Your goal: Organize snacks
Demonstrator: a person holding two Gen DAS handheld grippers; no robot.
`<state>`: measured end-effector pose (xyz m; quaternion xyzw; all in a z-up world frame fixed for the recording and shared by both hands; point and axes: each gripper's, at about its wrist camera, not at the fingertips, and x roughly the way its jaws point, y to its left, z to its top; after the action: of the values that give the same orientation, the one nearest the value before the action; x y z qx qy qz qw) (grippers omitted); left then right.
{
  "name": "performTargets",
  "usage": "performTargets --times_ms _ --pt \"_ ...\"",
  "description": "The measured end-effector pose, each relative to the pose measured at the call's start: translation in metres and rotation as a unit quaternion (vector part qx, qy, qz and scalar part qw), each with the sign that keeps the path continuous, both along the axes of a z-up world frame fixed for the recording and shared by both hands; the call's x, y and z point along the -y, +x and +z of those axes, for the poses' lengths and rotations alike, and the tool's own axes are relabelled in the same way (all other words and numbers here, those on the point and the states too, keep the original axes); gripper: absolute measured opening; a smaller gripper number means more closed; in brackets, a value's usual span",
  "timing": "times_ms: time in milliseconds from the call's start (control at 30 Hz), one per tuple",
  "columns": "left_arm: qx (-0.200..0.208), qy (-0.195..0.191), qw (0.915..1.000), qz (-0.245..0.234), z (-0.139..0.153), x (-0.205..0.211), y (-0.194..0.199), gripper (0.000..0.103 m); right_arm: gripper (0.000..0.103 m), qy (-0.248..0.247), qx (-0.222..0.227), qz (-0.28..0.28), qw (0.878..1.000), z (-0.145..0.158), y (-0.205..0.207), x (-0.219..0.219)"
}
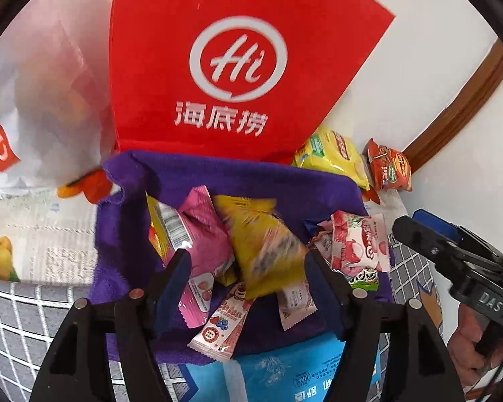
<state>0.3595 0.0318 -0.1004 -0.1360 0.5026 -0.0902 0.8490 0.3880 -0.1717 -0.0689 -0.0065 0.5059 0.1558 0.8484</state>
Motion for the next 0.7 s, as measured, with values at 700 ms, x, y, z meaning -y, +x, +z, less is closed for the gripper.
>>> performTargets --times_ms 700 --pt "0.061 0.009 0.9977 -0.029 0.083 0.022 -0.1 0.071 0.07 -0.025 0.066 -0.038 0.997 0.075 -0.119 0.019"
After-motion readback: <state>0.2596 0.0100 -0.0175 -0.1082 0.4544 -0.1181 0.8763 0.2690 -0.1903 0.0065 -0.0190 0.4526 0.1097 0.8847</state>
